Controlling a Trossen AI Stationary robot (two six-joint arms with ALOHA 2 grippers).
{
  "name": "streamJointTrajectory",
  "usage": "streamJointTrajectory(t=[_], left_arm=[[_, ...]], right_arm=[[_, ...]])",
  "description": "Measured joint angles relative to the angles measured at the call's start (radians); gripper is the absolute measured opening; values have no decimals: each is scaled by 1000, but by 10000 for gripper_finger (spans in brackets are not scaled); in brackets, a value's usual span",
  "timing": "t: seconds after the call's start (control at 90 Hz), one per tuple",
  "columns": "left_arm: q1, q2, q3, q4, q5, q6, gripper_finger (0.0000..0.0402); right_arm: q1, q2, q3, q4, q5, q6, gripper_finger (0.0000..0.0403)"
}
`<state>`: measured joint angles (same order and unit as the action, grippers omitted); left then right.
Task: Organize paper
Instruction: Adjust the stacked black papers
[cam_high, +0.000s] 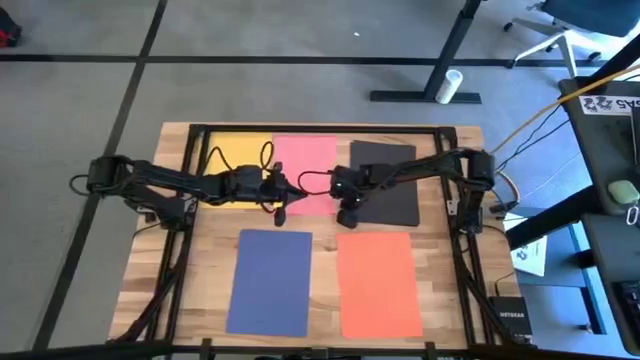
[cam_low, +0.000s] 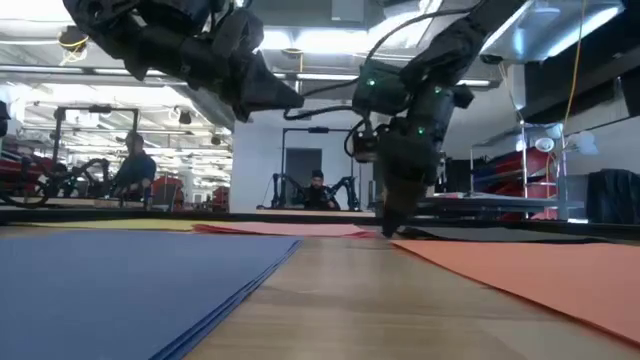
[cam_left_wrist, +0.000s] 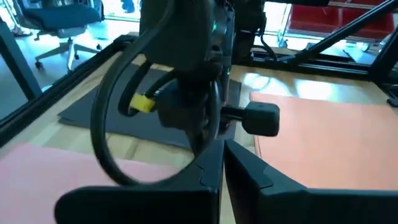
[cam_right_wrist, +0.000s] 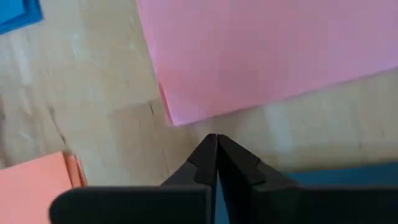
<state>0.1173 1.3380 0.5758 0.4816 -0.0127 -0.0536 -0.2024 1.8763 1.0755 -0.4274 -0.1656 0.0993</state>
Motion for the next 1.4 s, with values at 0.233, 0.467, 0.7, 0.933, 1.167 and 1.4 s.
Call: streamJointTrajectory(t=[0.233, 0.467, 0.7, 0.933, 1.167, 1.4], left_arm=[[0, 1, 0, -7, 0, -3, 0], [0, 1, 0, -8, 0, -13, 0], [0, 1, 0, -8, 0, -16, 0], [0, 1, 0, -7, 0, -17, 0], [-14, 1, 0, -8, 0, -17, 0], [-14, 1, 0, -8, 0, -17, 0]], right_arm=[[0, -2, -1, -20, -11, 5, 0], [0, -2, -1, -38, -31, 6, 0], [10, -2, -3, -44, -37, 20, 0], [43, -2, -4, -51, -41, 26, 0], [46, -2, -4, -55, -49, 36, 0], [47, -2, -4, -76, -56, 38, 0]])
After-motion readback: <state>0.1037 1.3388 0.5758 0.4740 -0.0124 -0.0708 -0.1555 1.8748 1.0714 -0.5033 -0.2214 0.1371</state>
